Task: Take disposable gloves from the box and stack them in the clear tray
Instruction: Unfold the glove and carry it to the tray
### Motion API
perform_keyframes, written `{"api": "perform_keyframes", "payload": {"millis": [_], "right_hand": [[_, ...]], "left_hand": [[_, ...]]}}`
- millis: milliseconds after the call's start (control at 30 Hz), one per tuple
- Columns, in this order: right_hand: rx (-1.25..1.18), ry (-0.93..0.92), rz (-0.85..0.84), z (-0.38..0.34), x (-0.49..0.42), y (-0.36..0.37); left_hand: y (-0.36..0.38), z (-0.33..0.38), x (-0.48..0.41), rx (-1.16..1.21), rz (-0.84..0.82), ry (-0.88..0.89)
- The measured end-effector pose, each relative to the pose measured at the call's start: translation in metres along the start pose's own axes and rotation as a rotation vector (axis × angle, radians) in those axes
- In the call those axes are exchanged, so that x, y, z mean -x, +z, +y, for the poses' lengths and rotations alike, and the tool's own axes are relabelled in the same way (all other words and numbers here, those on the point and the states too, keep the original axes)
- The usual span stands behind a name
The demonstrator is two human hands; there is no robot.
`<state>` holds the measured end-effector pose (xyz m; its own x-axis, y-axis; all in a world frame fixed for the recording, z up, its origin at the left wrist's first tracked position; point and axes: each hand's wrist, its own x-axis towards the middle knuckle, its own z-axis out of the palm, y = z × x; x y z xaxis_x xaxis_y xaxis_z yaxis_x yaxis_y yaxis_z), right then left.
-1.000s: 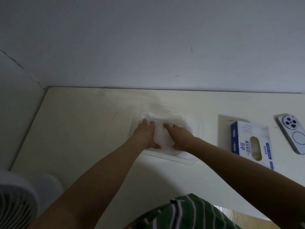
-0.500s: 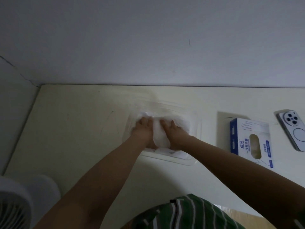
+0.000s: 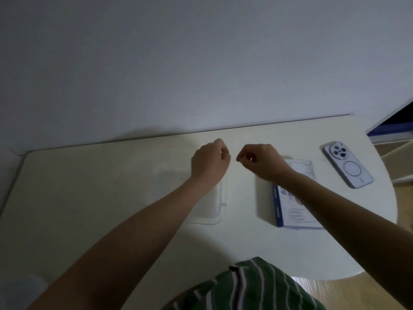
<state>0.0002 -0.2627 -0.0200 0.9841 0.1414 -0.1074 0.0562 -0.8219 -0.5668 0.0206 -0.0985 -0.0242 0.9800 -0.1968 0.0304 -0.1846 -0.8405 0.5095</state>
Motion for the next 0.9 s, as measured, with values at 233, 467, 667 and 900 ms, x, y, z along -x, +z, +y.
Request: {"api": "perform_keyframes", "payload": {"millis": [233, 467, 667, 900], "right_hand": [[0.240, 0.366, -0.153, 0.111, 0.060, -0.008], [0.520, 0.333, -0.191, 0.141, 0.074, 0.018], [0.488, 0.288, -0.169, 0.150, 0.073, 0.010], [-0.288, 0.207, 0.163, 0.142, 0.079, -0.029]], "left_hand": [[0.067, 0.069, 0.006, 0.100, -0.464, 0.161], [0.126, 0.097, 0.011, 0.043, -0.690, 0.213], [0.144, 0.099, 0.013, -0.039, -0.675, 0.164], [0.145, 0.098, 0.010, 0.007, -0.714, 0.150]]}}
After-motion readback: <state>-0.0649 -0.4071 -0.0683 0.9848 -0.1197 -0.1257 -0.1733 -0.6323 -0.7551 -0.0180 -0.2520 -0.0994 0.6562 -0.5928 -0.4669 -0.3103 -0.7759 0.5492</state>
